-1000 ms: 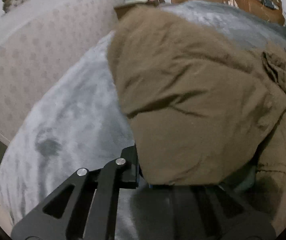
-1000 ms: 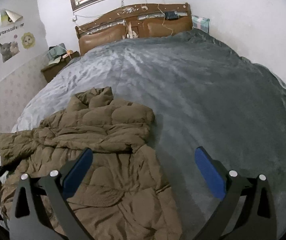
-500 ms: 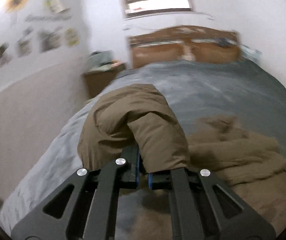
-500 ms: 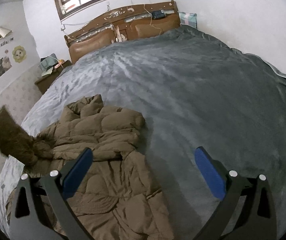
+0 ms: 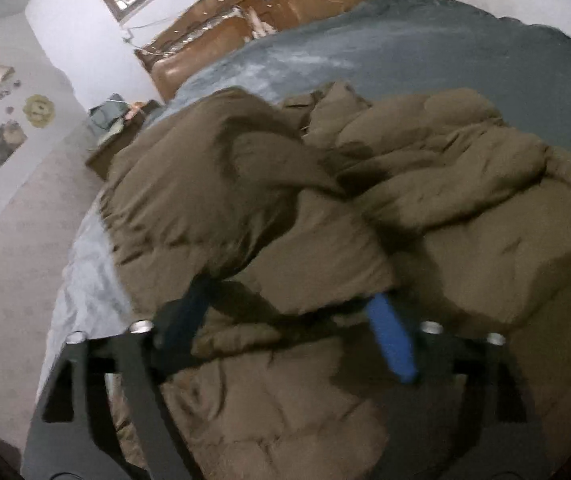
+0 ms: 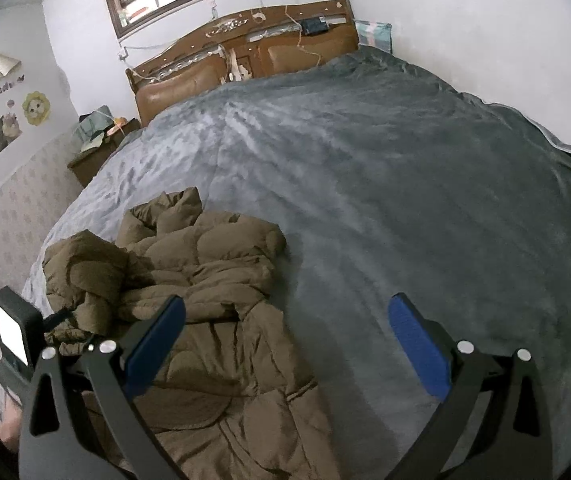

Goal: Fold large clothes

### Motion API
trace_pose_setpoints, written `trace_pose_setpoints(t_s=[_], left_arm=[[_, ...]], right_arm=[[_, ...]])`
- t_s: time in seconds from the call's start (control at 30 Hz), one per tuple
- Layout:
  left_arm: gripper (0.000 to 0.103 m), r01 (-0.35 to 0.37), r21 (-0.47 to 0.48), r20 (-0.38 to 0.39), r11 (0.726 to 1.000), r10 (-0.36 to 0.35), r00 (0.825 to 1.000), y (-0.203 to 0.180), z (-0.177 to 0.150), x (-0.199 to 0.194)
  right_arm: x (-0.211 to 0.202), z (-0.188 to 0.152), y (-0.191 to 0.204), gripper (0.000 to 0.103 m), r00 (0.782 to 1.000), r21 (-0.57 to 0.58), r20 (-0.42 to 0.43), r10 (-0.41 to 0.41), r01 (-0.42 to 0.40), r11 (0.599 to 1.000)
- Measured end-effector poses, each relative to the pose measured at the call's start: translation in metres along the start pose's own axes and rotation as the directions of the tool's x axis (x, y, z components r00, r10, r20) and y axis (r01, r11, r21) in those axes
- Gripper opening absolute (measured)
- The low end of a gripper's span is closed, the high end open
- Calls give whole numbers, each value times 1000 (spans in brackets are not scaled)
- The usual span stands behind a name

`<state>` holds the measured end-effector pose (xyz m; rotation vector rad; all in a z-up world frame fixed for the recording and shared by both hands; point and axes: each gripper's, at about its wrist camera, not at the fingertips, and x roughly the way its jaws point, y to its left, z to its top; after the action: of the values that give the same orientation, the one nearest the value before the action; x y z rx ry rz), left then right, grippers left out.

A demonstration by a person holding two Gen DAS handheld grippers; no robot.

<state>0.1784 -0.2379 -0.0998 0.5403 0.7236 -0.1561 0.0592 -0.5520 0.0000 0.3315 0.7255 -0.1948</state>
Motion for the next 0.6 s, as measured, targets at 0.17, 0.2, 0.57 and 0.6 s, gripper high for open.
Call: trace_pose_setpoints(t_s=[0.17, 0.2, 0.57, 0.6], left_arm=[[94, 16, -39, 39, 999, -14, 999, 31, -13, -44], [95, 42, -64, 53, 997, -39, 998, 40, -18, -60], [99, 91, -305, 174, 948, -38, 984, 145, -35, -104], [99, 90, -324, 179, 942, -32, 983, 154, -38, -102]], right_arm=[[1, -3, 8, 101, 1000, -27, -8, 10, -10, 1000], [0, -4, 9, 101, 1000, -31, -7, 10, -11, 999], [4, -19, 34, 101, 1000, -134, -4, -28, 28, 991], [5, -21, 36, 101, 999, -139, -6, -34, 33, 990]])
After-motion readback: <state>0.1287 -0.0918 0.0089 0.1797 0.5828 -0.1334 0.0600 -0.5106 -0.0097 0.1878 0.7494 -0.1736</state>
